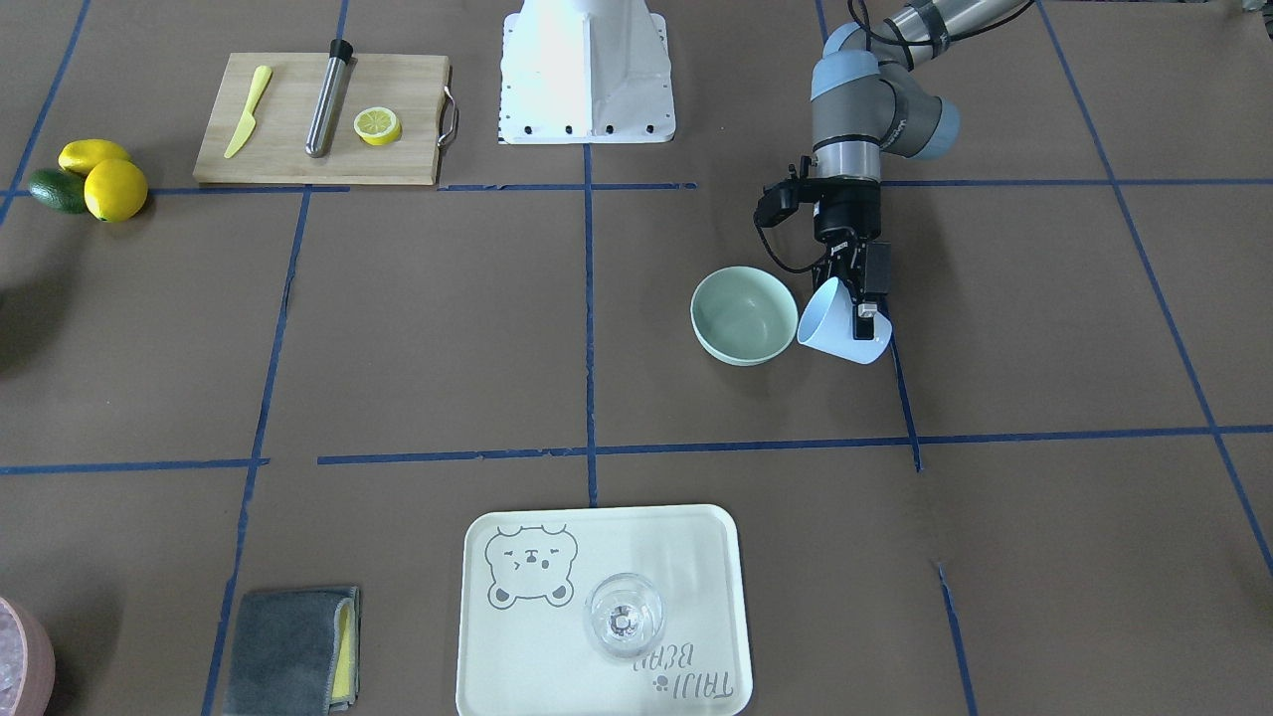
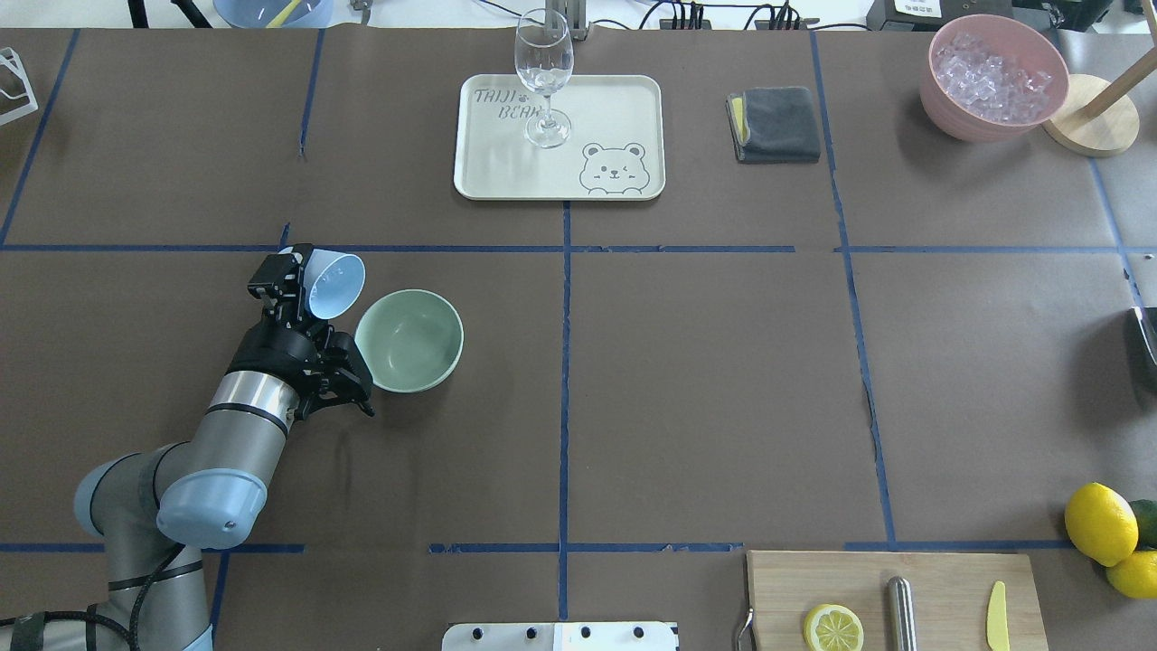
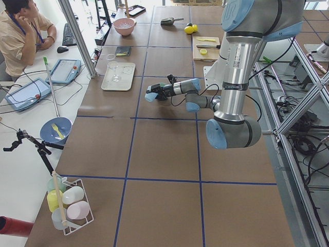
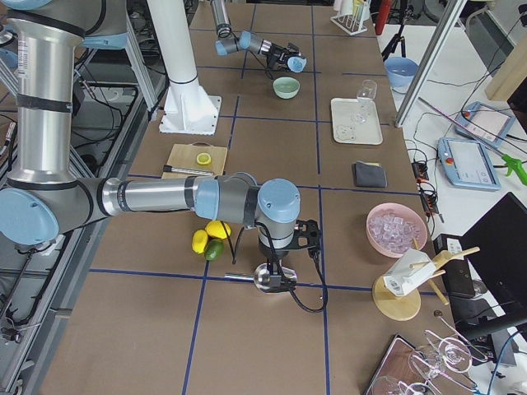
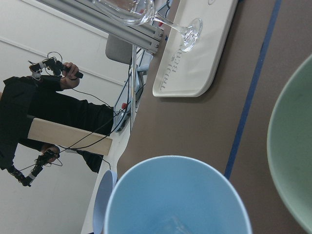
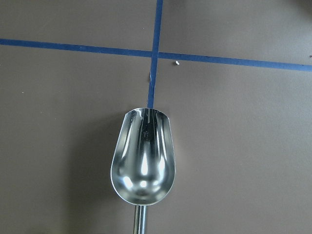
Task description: Pour ice into bowl
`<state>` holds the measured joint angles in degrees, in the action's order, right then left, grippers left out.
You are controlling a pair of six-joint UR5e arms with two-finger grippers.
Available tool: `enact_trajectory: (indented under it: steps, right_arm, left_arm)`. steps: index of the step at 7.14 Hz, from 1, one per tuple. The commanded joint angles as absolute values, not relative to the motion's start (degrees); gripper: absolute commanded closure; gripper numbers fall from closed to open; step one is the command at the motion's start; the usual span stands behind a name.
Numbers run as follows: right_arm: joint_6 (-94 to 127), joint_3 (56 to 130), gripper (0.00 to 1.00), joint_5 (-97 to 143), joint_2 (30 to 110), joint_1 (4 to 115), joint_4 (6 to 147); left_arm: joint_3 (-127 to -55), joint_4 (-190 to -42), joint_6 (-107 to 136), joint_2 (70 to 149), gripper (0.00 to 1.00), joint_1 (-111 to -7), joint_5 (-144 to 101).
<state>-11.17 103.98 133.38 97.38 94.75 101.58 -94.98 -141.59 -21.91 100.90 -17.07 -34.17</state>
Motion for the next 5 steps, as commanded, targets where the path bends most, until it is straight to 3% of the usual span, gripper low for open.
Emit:
enact_trajectory:
  steps: [1, 5]
  right_arm:
    - [-11.16, 104.06, 0.0, 133.42, 97.38, 94.75, 101.6]
    - [-11.16, 103.89, 0.0, 133.42, 97.38, 94.75, 101.6]
  left_arm:
    - [-95.01, -141.42, -32.65, 101.42, 1.0, -16.96, -32.61]
    - [-94.66, -141.33, -45.34, 102.65, 1.0, -14.41, -28.05]
